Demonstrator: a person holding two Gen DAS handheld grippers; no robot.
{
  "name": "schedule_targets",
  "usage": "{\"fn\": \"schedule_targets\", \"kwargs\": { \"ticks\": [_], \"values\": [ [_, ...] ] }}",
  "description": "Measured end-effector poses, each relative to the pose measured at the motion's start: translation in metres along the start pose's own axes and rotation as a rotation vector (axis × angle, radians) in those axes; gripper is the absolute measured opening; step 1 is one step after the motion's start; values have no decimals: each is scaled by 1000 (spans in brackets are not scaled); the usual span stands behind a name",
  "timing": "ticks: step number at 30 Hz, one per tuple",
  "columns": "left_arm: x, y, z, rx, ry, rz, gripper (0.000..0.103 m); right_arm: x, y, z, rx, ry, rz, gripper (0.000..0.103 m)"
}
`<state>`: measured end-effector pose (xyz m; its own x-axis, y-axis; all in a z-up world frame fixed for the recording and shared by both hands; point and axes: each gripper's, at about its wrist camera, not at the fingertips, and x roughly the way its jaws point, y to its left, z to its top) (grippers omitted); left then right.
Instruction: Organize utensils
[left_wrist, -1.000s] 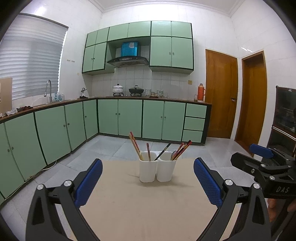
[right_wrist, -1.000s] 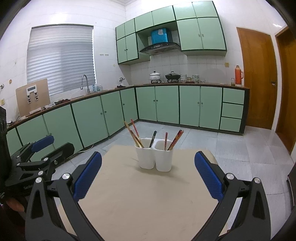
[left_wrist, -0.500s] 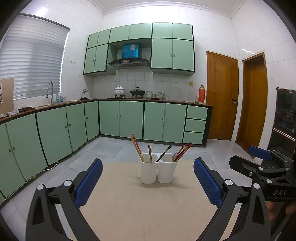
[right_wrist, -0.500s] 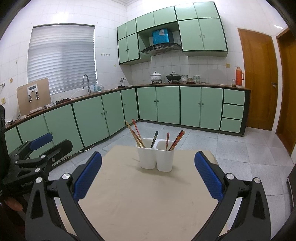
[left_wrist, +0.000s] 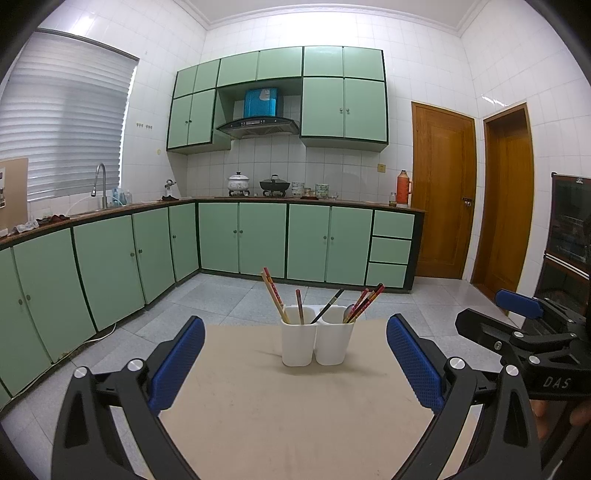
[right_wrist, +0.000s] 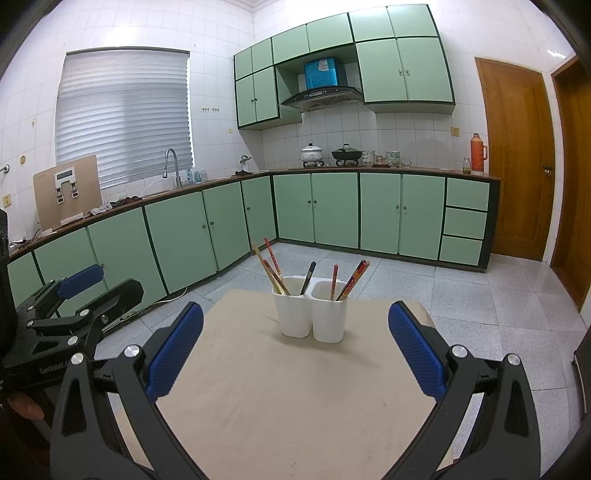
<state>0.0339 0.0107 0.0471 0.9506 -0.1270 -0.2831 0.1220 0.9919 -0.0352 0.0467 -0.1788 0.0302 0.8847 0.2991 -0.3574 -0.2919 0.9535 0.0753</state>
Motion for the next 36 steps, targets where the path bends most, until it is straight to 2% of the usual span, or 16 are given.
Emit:
{"fn": "schedule_targets", "kwargs": {
  "ticks": [36],
  "values": [
    [-5,3,1,3,4,3,97,1,1,0,0,1,-1,97]
  ]
}}
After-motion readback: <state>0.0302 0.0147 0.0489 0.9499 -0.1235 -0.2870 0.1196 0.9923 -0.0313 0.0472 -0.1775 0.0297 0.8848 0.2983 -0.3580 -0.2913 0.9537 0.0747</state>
